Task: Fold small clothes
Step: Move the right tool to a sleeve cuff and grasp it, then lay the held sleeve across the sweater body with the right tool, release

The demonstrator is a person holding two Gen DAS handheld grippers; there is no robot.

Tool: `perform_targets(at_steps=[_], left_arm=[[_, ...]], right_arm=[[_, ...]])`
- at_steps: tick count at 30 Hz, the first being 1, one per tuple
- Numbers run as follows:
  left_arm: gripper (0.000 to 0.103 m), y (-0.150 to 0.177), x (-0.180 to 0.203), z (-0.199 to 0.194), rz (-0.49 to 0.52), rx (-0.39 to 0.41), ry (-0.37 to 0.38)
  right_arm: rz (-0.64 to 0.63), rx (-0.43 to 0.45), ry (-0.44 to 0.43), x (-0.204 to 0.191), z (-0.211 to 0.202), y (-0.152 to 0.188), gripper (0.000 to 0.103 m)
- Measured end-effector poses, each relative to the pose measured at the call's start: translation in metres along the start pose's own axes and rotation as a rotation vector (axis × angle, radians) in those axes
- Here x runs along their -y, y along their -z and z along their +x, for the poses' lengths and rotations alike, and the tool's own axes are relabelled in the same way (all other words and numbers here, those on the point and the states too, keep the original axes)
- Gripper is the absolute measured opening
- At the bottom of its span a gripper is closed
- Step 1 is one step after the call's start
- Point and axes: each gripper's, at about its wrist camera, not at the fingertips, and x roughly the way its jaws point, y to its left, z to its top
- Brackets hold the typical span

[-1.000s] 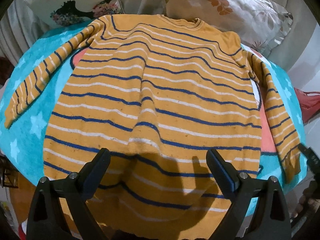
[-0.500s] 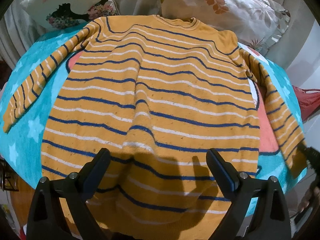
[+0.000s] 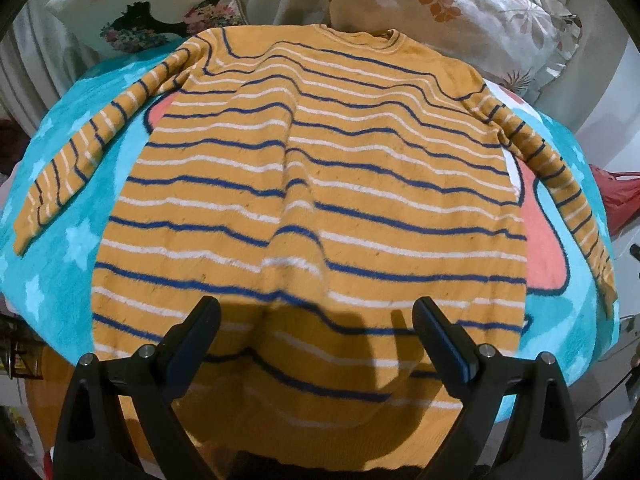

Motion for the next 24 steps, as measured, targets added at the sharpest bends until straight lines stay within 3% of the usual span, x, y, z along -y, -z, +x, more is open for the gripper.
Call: perform_targets(at_steps=[4, 7, 14, 19, 24], left_arm=[[0.096, 0.002, -0.009, 0.000, -0.028, -0.006, 0.004], [0.096, 0.000, -0.012, -0.001, -0.020, -0.004, 0.005], [0.096, -0.003, -0.022, -0.011, 0.045, 0.033, -0.003], [0.096, -0.004, -0.056, -0.008, 0.009, 0.011, 0.008], [0.096, -0.004, -0.092, -0.005, -0.024, -0.017, -0.008]], right_arm=[[-0.014, 0.033, -0.028, -0.016, -0.015, 0.006, 0.063], [-0.007, 0.027, -0.095, -0.031, -0.030, 0.019, 0.065], [-0.163, -0.077, -0.247, -0.107, -0.043, 0.075, 0.067], [-0.226, -0.172, -0.315, -0.154, -0.047, 0.113, 0.067], [-0.285, -0.195, -0.320, -0.177, -0.057, 0.135, 0.069]])
